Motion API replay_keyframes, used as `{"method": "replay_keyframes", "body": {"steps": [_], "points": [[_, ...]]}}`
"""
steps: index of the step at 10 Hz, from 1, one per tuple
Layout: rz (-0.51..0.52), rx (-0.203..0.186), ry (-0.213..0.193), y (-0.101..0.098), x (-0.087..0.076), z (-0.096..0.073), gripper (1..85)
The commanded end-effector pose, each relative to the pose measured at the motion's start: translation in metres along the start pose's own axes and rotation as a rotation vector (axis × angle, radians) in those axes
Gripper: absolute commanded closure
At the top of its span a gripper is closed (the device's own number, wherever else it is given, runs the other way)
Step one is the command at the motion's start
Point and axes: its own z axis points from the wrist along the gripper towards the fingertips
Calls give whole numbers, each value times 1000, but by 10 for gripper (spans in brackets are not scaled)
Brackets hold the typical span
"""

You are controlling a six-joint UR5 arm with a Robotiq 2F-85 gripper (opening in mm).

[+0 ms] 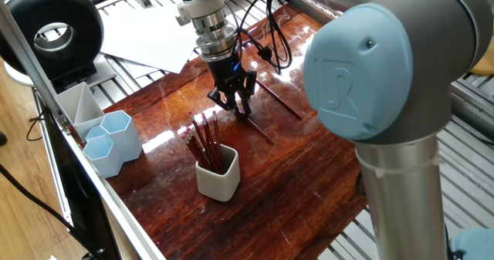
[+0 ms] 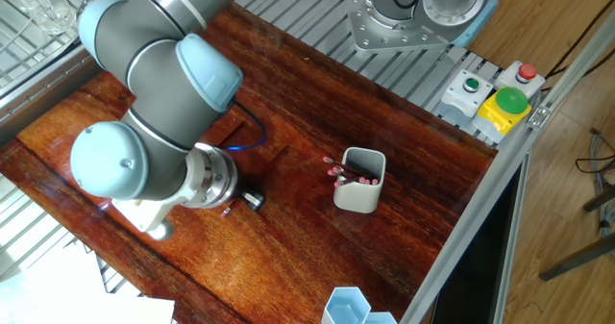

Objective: Put the pen into the pen holder

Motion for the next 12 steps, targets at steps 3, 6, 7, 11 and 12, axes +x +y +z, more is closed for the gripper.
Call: {"method": "replay_keyframes", "body": {"steps": [3,6,7,11,12], "points": [[22,-2,-7,2,-4,0,763],[45,41,-16,2,-4,-7,847],[42,72,-14,-2,2,-13,847],[-32,31,0,-12,45,-59,847],[-56,4,-8,-11,74,-75,847]]}}
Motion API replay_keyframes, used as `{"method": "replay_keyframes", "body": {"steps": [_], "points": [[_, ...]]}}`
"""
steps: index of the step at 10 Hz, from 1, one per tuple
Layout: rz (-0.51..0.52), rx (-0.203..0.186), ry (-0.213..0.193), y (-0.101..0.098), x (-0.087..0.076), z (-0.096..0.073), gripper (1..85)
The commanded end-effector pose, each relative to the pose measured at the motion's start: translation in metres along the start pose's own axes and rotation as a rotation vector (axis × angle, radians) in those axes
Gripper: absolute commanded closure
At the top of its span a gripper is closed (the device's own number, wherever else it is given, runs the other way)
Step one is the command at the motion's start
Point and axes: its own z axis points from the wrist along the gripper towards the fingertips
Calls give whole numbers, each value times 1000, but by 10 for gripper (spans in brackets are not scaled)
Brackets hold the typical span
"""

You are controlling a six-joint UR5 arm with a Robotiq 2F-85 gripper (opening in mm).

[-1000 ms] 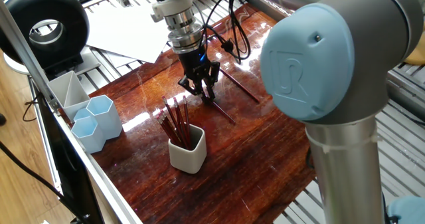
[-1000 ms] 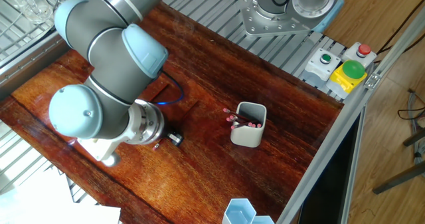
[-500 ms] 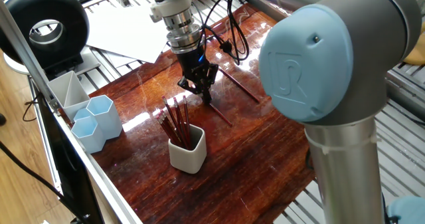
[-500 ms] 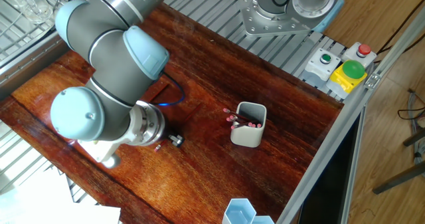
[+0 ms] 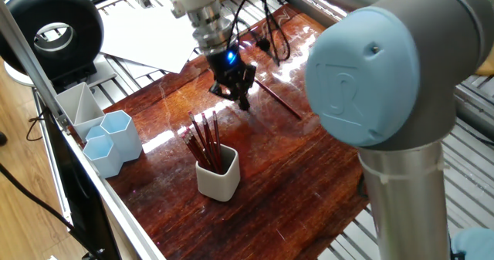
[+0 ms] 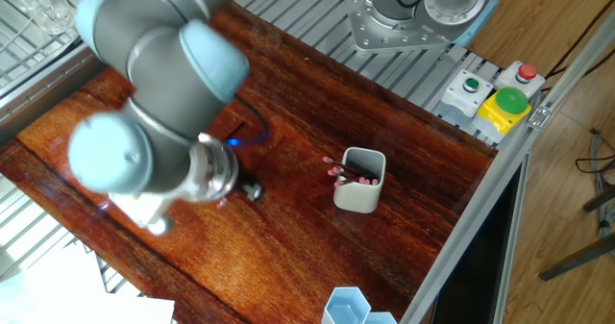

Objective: Put the pen into the pen holder

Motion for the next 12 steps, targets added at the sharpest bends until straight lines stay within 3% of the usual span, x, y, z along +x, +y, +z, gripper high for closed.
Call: {"method": "replay_keyframes", "body": {"steps": [1,3,4,6,8,9,10,11,12], "points": [[-61,-44,-18,-5,65,-41,847],[-67,-78,-47,1,100,-46,847],[-73,-121,-71,13,110,-46,847],[-60,-157,-138,27,91,-45,847],[-43,-217,-258,42,61,-54,847],[-34,-221,-345,43,39,-61,847],[-38,-201,-425,38,20,-68,847],[-67,-153,-494,28,4,-74,847],[-90,-159,-543,31,-6,-80,847]]}}
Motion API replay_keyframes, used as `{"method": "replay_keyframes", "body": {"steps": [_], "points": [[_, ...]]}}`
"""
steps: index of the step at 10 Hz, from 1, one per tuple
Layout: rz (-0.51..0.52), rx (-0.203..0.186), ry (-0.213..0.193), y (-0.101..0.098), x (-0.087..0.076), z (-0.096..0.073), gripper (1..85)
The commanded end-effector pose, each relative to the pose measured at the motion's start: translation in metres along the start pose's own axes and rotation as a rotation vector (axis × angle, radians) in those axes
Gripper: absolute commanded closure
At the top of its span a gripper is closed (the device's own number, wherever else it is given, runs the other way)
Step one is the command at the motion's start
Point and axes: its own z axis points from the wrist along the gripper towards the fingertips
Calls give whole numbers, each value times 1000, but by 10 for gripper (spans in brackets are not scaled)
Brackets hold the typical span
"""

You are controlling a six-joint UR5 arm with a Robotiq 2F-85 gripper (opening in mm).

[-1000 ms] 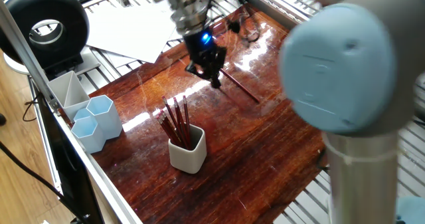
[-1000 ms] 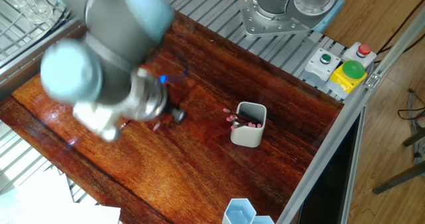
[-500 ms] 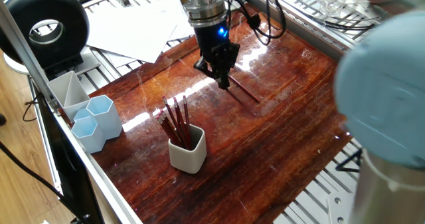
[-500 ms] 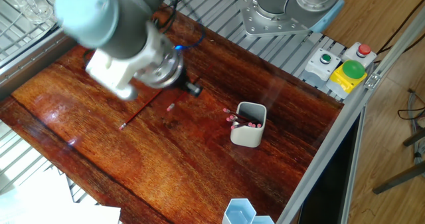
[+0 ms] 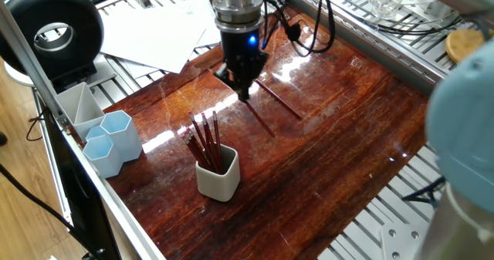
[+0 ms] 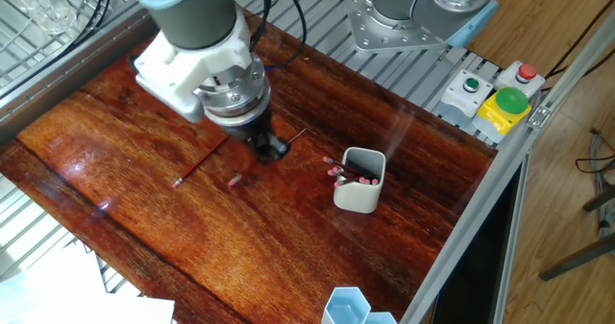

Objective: Put the pen into the pen holder

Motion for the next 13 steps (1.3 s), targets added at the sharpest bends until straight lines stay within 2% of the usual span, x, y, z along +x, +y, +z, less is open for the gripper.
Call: {"method": "replay_keyframes", "body": {"steps": [1,3,5,6,8,11,12,13], "points": [[-76,-8,-204,4,-49,-8,847],[-119,-27,-269,11,-65,-12,847],[-132,-21,-292,10,-70,-14,847],[-133,-28,-299,12,-72,-15,847],[-123,-1,-309,5,-75,-15,847],[-126,0,-294,5,-71,-14,847],[-128,12,-293,2,-71,-14,847],[-128,2,-297,5,-72,-14,847]]}}
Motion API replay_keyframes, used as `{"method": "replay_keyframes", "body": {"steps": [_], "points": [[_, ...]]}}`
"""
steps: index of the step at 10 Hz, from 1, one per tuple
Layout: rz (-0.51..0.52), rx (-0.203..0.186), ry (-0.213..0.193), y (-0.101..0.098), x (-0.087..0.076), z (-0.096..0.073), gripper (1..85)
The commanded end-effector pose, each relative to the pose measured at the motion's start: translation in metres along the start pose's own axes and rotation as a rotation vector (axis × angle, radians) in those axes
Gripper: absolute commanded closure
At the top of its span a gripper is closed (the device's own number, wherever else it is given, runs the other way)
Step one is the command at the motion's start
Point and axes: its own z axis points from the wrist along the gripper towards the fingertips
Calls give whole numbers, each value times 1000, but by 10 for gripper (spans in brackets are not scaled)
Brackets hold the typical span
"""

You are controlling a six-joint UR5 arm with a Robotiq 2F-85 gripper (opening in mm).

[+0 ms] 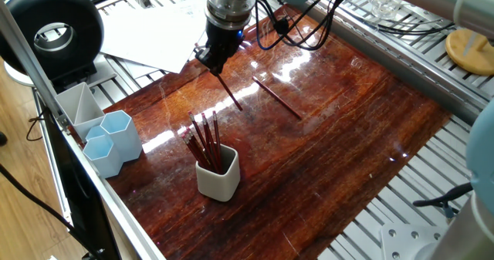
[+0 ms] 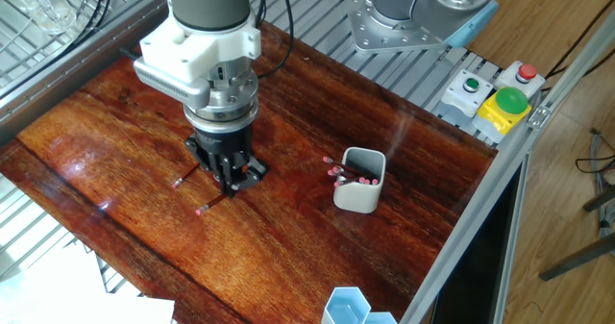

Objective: Put the pen into the pen holder

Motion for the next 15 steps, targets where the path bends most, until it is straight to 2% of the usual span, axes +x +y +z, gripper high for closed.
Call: {"method": "replay_keyframes", "body": {"steps": [1,3,6,7,8,9,10,11,12,13,14,15], "points": [[3,-9,-24,1,-7,-1,847],[2,-2,-68,-1,-18,-2,847],[-11,-56,-179,14,-46,-6,847],[-13,-54,-191,13,-49,-6,847],[-14,-33,-181,8,-47,-6,847],[-13,-41,-181,10,-47,-6,847],[5,-47,-160,15,-38,-21,847],[34,-66,-137,30,-21,-55,847],[54,-76,-120,42,-3,-81,847],[64,-88,-112,50,14,-104,847],[77,-117,-115,60,26,-123,847],[87,-126,-111,69,39,-140,847]]}}
